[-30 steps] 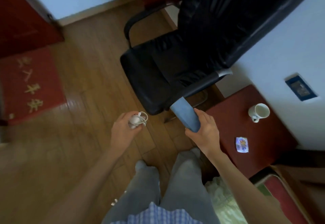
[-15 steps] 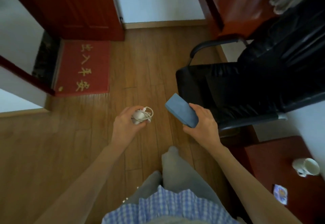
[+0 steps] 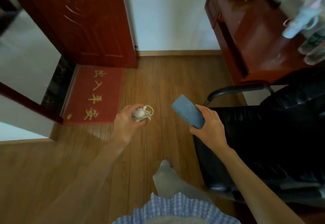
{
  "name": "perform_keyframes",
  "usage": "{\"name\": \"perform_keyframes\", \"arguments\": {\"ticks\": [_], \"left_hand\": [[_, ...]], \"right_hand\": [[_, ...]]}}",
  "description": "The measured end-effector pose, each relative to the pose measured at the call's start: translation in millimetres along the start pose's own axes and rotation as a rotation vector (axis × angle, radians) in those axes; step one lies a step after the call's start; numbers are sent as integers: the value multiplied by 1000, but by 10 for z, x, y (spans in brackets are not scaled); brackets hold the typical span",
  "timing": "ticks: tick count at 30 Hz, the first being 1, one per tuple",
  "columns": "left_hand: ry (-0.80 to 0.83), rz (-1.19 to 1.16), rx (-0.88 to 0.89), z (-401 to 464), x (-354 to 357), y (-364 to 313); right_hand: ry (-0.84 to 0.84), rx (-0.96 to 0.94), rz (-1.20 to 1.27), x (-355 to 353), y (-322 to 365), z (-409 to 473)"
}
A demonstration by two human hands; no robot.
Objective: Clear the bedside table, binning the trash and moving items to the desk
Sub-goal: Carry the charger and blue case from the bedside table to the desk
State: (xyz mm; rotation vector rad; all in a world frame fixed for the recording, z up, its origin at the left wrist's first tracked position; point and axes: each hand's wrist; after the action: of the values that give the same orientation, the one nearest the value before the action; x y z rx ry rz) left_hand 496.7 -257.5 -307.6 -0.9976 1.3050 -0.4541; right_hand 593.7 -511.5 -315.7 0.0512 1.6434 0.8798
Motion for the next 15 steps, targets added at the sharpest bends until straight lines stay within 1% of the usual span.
{"name": "perform_keyframes", "arguments": {"ticks": [4, 8, 15], "left_hand": [[-14, -49, 20, 785, -140, -122], [-30, -44, 41, 1443, -211, -202], [59, -13, 105, 2784, -208, -238]], "right_hand": [[-36, 2, 12, -236, -14, 734], [-64, 25, -9, -417, -88, 1358], [-157, 116, -21, -564, -292, 2434]]}}
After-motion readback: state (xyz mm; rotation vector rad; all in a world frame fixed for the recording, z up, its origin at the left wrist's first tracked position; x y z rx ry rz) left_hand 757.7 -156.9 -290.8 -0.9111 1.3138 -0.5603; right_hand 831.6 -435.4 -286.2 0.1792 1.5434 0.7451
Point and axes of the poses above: each hand's wrist, its own z-axis towards the middle knuckle, its own x-axis out of the palm, y = z × x, and after that the axes turned 11 degrees about y, right-handed
